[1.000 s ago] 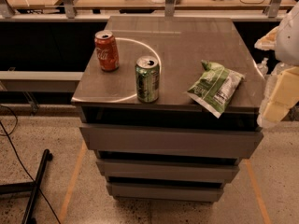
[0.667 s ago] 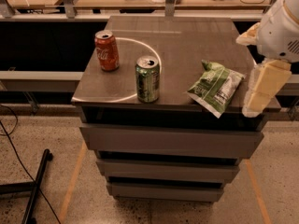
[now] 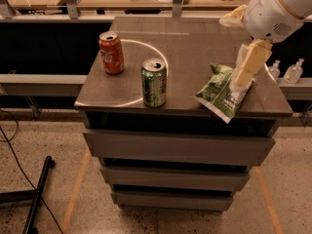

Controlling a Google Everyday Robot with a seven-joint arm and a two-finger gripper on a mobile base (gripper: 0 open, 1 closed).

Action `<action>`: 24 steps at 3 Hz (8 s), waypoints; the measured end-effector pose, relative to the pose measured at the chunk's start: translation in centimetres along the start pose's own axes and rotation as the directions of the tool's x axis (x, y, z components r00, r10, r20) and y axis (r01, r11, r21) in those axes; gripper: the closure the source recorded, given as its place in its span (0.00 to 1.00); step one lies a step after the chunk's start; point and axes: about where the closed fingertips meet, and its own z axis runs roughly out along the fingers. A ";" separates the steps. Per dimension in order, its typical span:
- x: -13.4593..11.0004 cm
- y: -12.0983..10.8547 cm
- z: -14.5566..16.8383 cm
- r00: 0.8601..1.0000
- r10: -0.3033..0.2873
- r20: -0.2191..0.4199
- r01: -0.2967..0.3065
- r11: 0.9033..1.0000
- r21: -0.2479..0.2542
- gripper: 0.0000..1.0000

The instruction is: Move coke can near green can

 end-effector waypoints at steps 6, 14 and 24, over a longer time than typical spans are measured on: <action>-15.2 -14.0 9.1 0.900 0.167 0.402 -0.235 0.964 0.126 0.00; -22.8 -14.0 23.1 0.900 0.212 0.380 -0.175 0.976 -0.131 0.98; -6.3 -3.3 7.4 0.858 0.343 0.382 -0.330 0.939 -0.101 1.00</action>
Offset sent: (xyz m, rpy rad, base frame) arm 0.0437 0.0401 0.0009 0.0746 -0.0106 -0.0632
